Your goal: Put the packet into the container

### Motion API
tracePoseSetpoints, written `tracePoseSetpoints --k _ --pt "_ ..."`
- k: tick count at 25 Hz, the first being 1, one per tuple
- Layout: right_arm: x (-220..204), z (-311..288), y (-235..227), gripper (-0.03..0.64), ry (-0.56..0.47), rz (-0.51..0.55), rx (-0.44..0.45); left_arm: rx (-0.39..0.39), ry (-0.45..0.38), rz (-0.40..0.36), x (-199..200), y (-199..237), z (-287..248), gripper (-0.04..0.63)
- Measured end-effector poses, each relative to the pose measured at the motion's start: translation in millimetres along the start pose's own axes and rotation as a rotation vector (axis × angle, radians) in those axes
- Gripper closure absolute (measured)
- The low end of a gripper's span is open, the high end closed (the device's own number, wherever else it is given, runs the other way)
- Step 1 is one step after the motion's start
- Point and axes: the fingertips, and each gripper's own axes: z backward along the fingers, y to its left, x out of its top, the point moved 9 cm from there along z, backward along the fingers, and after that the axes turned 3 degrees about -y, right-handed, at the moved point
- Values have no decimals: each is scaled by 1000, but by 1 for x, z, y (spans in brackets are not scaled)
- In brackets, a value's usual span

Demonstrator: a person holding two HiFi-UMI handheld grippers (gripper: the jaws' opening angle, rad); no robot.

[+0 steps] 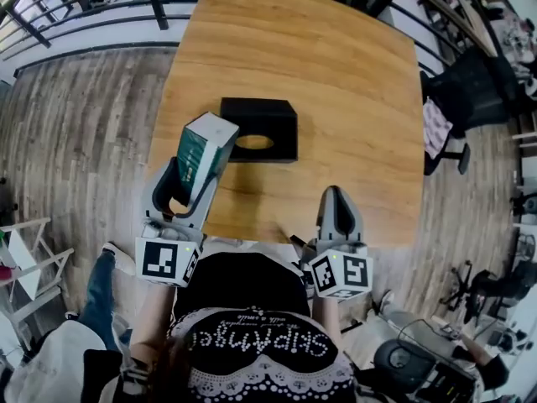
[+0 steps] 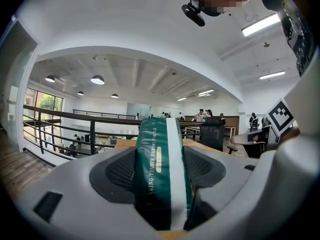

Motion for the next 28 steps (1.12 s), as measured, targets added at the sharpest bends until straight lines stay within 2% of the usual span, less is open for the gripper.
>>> tracePoseSetpoints --k 5,11,28 --pt "0 8 -1 575 4 -11 -69 -42 7 1 1 8 -4 265" --pt "5 3 -11 575 -4 -5 -94 -20 6 4 1 17 -10 265" --pt "29 6 -65 575 -12 5 -157 5 15 5 10 3 -29 267"
